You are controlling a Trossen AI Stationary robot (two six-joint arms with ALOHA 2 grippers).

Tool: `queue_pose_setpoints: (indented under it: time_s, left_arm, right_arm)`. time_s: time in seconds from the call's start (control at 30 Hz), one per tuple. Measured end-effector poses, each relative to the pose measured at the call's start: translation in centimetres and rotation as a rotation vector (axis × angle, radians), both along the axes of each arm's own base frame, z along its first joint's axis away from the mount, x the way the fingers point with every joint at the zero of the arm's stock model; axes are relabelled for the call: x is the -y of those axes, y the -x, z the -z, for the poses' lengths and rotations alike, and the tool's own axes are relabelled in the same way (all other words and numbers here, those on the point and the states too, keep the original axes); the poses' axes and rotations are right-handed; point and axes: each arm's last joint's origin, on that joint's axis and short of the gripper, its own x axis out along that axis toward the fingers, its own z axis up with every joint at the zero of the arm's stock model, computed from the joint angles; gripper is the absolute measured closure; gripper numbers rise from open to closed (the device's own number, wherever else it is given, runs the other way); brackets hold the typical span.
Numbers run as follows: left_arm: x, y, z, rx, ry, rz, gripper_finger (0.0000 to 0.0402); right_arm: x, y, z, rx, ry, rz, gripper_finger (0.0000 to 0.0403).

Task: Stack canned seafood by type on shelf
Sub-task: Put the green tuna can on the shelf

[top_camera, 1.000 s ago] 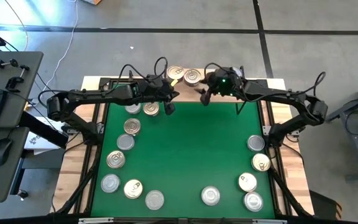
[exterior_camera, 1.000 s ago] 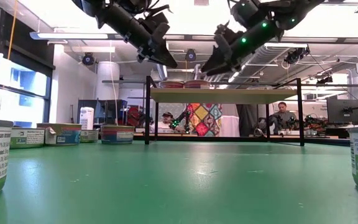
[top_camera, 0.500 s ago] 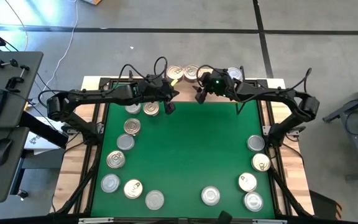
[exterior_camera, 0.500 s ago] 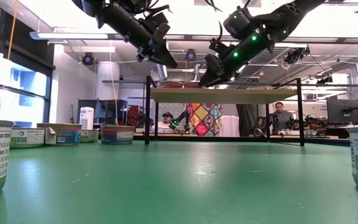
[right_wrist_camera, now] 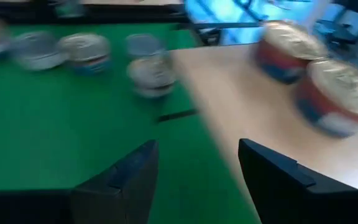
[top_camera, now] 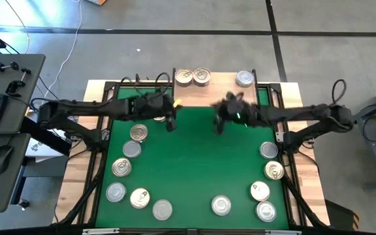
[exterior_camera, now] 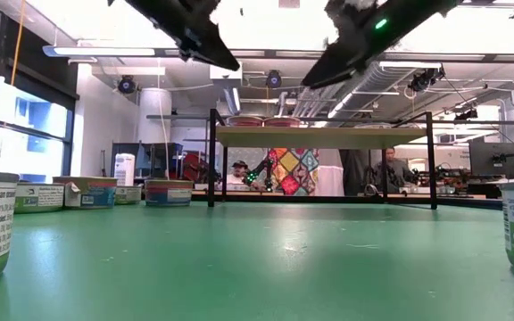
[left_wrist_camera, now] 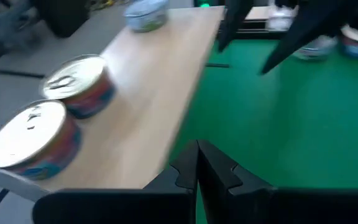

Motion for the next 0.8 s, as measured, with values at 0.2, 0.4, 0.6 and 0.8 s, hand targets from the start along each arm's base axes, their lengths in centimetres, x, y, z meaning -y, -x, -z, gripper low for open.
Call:
queue_pose_setpoints:
  time_s: [0.2,0.4,0.6,0.8]
  left_arm:
    - [4.4,1.9,1.7,-0.006,-0.004,0.151,0.0401]
    - [8.4,2.3,3.5,0.015,0.014,0.291,0.0401]
    - [11.5,3.0,3.7,0.022,0.019,0.406,0.0401]
    - [12.9,3.4,3.7,0.029,0.018,0.461,0.0401]
  right_arm:
    - [-9.1,1.9,0.8,-0.077,0.014,-0.127,0.0188]
    - [-15.0,3.4,1.1,-0.055,-0.136,-0.376,0.0188]
    - [-18.6,3.0,0.8,0.083,-0.437,-0.5,0.0187]
    - [-20.5,2.7,2.6,-0.052,-0.6,-0.378,0.0162]
